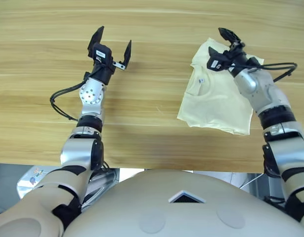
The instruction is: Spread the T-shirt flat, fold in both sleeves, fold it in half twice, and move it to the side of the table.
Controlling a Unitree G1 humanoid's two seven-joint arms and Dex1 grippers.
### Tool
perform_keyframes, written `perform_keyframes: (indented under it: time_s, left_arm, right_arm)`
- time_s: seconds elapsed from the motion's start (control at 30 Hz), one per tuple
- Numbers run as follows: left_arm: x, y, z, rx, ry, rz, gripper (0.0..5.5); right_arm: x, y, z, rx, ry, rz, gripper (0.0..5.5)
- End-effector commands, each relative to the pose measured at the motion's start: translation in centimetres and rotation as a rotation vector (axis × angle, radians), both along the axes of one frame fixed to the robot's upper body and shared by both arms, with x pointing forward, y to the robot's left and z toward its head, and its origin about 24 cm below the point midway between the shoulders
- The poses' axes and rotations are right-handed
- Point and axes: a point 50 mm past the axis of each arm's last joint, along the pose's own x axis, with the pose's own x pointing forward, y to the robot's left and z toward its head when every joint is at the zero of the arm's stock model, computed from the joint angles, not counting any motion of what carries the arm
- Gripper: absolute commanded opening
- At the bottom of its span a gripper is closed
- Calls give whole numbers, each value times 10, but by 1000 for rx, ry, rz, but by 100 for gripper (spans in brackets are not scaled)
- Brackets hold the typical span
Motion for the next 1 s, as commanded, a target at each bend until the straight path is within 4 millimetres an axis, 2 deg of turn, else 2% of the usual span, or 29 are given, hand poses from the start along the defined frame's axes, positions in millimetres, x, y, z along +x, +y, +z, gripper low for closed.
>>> perform_keyframes:
  time_s: [0.03,0.37,0.5,0.57,0.8,0.9,0.97,1.0]
  left_arm:
    - [0,-13,1,-13,-11,-34,478]
    - [-4,-23,8,-50,-58,-57,478]
    - [-2,-25,9,-54,-56,-59,478]
    - [-1,-25,10,-55,-55,-56,478]
    - [2,-19,9,-48,-44,-35,478]
    - [3,-16,11,-47,-48,-23,478]
    - [4,-12,12,-47,-53,-4,478]
    - [3,-9,12,-47,-57,6,478]
  right_arm:
    - [2,16,-16,-48,61,50,331]
    - [1,60,-41,-81,155,159,331]
    - [-7,100,-44,-57,149,301,331]
    - [-8,113,-43,-51,143,332,331]
    - [-9,152,-33,-7,98,403,331]
    - [-6,162,-27,15,68,406,331]
    - [-1,165,-10,92,-19,399,331]
    - [0,157,8,180,-86,402,331]
